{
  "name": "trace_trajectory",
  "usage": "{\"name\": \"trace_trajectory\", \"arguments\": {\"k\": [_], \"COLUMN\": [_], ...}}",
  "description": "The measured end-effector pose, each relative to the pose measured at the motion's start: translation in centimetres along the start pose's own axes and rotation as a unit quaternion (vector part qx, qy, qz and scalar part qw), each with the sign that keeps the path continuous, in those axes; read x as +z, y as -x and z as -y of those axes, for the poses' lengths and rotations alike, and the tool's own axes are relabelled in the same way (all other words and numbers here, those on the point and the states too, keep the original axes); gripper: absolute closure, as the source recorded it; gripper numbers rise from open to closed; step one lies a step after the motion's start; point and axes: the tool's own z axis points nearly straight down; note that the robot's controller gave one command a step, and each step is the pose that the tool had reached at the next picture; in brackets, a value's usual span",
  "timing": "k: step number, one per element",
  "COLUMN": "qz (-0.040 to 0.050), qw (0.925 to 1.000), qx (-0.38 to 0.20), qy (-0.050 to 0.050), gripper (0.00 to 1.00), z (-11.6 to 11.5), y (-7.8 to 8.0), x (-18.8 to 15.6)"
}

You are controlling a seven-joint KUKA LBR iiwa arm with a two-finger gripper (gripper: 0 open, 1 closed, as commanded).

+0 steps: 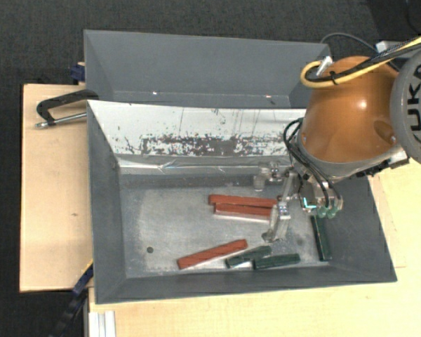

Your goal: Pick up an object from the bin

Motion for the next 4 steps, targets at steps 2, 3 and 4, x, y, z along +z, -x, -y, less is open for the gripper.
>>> {"name": "trace_trajectory", "arguments": {"k": [2, 3, 4], "qz": [0.0063, 0.0043, 0.0043], "qw": [0.9999, 0.9967, 0.9967], "qx": [-0.011, -0.081, -0.081], "qy": [0.000, 0.000, 0.000], "gripper": [0.00, 1.00, 0.00], "z": [-5.9, -3.6, -3.6], "y": [1.0, 3.6, 3.6], "x": [4.6, 13.0, 13.0]}}
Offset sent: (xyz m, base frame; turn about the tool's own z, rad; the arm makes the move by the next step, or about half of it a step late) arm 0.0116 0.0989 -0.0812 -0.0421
